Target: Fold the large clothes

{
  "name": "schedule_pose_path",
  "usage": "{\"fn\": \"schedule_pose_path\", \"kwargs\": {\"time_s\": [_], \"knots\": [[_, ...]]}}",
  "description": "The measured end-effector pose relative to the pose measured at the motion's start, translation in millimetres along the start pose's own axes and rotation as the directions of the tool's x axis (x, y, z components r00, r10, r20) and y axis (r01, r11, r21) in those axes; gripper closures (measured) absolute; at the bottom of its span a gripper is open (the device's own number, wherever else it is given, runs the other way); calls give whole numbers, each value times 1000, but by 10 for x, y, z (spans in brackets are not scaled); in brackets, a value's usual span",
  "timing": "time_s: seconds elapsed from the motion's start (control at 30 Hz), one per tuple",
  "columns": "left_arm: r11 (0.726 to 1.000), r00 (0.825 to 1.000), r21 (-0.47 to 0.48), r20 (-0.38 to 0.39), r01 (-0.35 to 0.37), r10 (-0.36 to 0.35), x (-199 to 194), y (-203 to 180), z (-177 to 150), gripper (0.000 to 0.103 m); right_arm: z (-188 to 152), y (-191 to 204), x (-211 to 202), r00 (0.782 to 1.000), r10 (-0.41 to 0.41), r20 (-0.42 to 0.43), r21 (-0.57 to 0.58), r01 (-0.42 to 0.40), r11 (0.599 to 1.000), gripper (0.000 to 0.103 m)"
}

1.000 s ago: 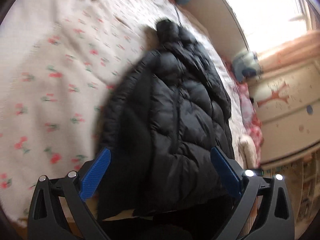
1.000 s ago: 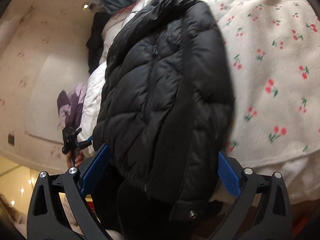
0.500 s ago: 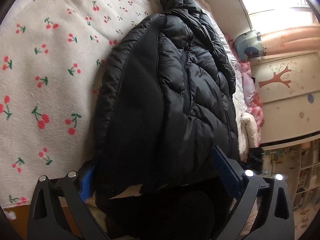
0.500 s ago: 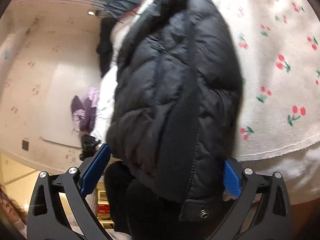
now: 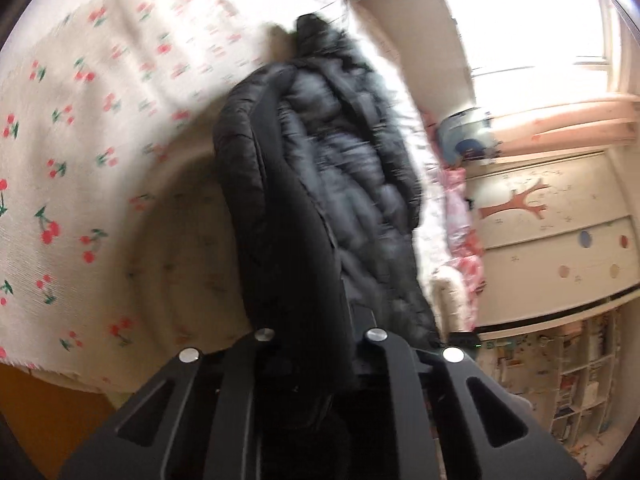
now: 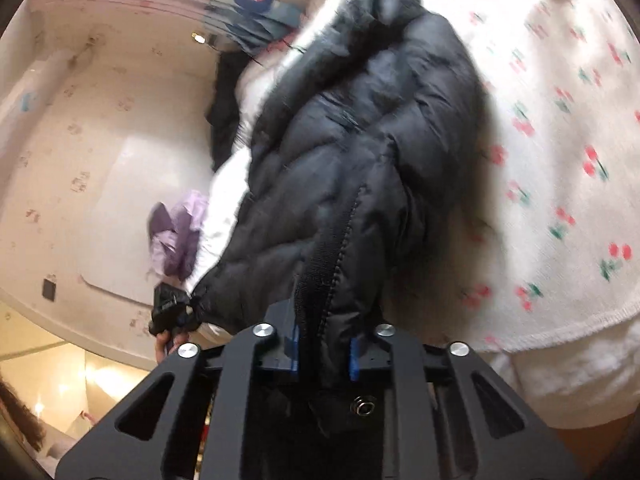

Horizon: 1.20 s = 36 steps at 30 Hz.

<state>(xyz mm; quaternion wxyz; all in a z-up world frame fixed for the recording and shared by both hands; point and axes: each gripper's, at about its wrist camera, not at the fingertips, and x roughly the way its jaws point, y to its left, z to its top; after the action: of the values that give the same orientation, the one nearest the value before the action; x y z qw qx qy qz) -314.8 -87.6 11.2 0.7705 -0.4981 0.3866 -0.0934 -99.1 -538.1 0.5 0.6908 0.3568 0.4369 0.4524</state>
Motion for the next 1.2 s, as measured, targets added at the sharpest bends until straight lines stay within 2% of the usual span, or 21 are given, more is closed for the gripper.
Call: {"fn": "schedule_pose_path", "kwargs": {"time_s": [0.2, 0.37, 0.47, 0.53, 0.57, 0.6, 0.63, 0.67, 0.7, 0.73, 0.8, 0.87, 0.9, 0.93, 0.97, 1.0, 1.03, 1.13, 1.17, 1.2], "knots": [[988, 992, 116, 65, 104, -112, -525, -695, -167, 94, 151, 675, -435, 982, 144, 123, -128, -128, 983, 93], [971, 981, 179, 77, 161, -177, -1031, -1005, -484, 94, 18, 1152, -930, 963, 228, 145, -227, -192, 955, 94], [957, 976, 221, 65, 189, -208, -1333, -1126, -778, 94, -199, 1362, -1247, 959, 251, 133, -288, -205, 936, 94], [931, 978, 303, -5, 201, -210, -1480, -1216, -1041, 94, -406, 1435, -1521, 965, 243, 103, -329, -197, 923, 92], [914, 984, 366, -61, 178, -167, -1524, -1244, -1187, 93, -490, 1420, -1611, 972, 226, 60, -340, -193, 921, 89], [900, 991, 417, -88, 129, -101, -1553, -1236, -1328, 92, -596, 1331, -1743, 985, 165, 45, -343, -140, 929, 81], [891, 992, 450, -125, 63, -6, -1568, -1141, -1460, 83, -641, 1228, -1830, 993, 105, 53, -323, -82, 943, 75], [895, 989, 446, -143, 26, 43, -1579, -1034, -1496, 67, -672, 1061, -1923, 997, 47, 64, -280, -27, 960, 66], [904, 981, 424, -144, -58, 131, -1632, -809, -1511, 63, -694, 829, -2044, 996, -6, 92, -208, 25, 978, 61], [914, 976, 387, -120, -125, 184, -1703, -634, -1466, 63, -702, 610, -2185, 985, -76, 155, -128, 96, 987, 57], [937, 959, 236, -56, -258, 279, -1956, -189, -1270, 63, -656, 399, -2344, 962, -155, 225, -54, 171, 984, 46], [944, 952, 123, 35, -306, 304, -2199, 41, -1111, 63, -525, 294, -2429, 941, -179, 286, 10, 184, 983, 40], [944, 948, 94, 69, -317, 311, -2260, 59, -1062, 63, -464, 305, -2402, 942, -173, 286, -9, 183, 983, 35], [949, 952, 99, 104, -299, 289, -2265, -1, -974, 58, -384, 345, -2327, 947, -167, 274, -45, 186, 981, 32], [954, 959, 129, 122, -269, 254, -2201, -98, -892, 46, -245, 430, -2115, 954, -168, 248, -91, 196, 976, 25], [957, 966, 167, 139, -238, 216, -2073, -219, -770, 40, -150, 472, -1945, 958, -172, 229, -118, 202, 972, 23], [957, 973, 210, 152, -202, 172, -1832, -371, -617, 27, 1, 547, -1617, 962, -183, 204, -165, 218, 962, 23], [946, 985, 281, 104, -161, 137, -1015, -707, -255, 24, 338, 558, -796, 957, -241, 160, -228, 274, 934, 23], [939, 986, 303, 97, -162, 139, -652, -831, -109, 24, 519, 511, -456, 944, -295, 150, -244, 324, 914, 23], [939, 988, 312, 87, -148, 127, -366, -897, 12, 24, 562, 499, -238, 926, -344, 154, -258, 374, 891, 23]]}}
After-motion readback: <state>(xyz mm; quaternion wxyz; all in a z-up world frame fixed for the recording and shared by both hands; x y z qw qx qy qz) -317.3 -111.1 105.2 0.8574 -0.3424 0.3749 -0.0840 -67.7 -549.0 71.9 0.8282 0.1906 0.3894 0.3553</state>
